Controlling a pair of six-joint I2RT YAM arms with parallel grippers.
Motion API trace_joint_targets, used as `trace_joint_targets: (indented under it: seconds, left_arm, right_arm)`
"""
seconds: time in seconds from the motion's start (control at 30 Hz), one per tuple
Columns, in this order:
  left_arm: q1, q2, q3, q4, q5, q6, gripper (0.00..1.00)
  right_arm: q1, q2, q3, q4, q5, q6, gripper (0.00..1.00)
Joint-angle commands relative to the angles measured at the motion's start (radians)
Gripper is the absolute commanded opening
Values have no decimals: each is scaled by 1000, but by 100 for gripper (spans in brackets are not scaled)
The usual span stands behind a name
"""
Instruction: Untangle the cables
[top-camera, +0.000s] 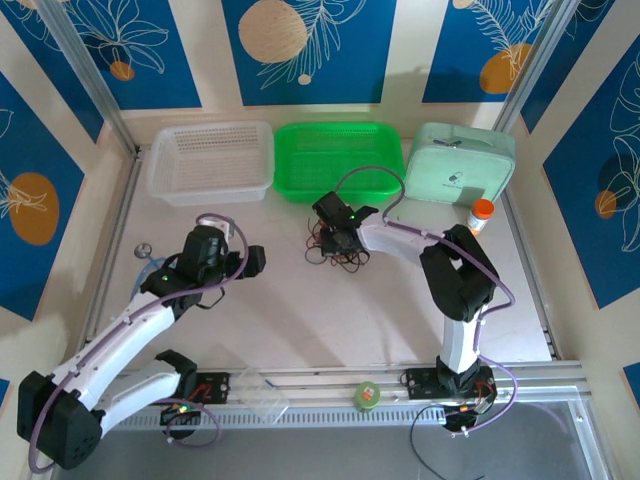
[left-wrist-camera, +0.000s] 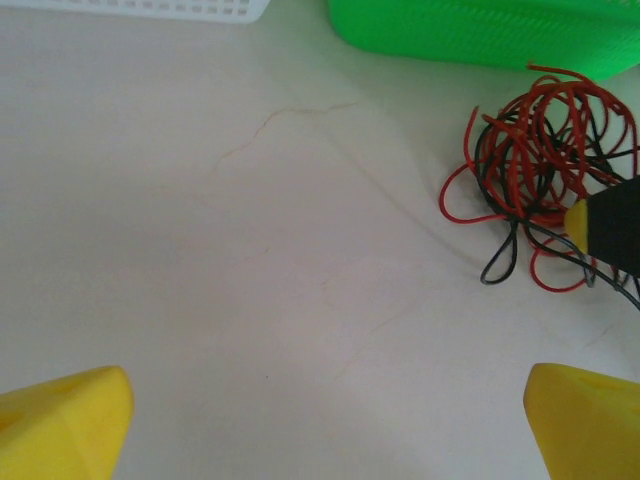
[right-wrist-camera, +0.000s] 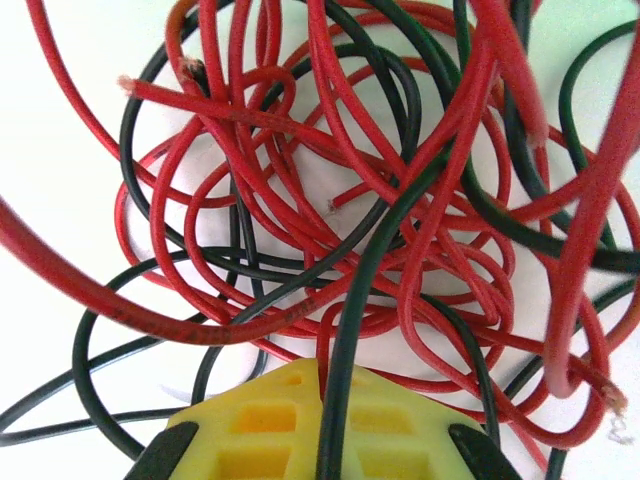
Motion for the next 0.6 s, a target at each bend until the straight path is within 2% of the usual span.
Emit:
trace_joint_targets:
  seconds: [0.0,0.17,0.3,0.37,0.43,0.53,0.57]
  left_arm:
    - [-15,16,83,-126,9,1,100]
    - [-24,53,141,-210,38,-2,100]
    - [-33,77,160,-218,87,-5,100]
    - [-47,100,166,-207,111,-7,100]
    - [-68,130,171,-193,130,-14,100]
    - [-116,198,182,-152,141,-31,98]
    - [-137,226,187,-135,143,-40,97]
  right_arm:
    - [60,-100,-30,-26,-75,81,0]
    - [109,-165,-105,73,-278,194,0]
    - [107,-210,-119,47,-307,232,2]
    - [98,-240,-109,-10,-288,228,30]
    - [87,-269,-91,-73,-266,219,52]
    - [86,-318,-66,-159,-218,202,67]
    - [88,-330,-59,-181,-202,199,69]
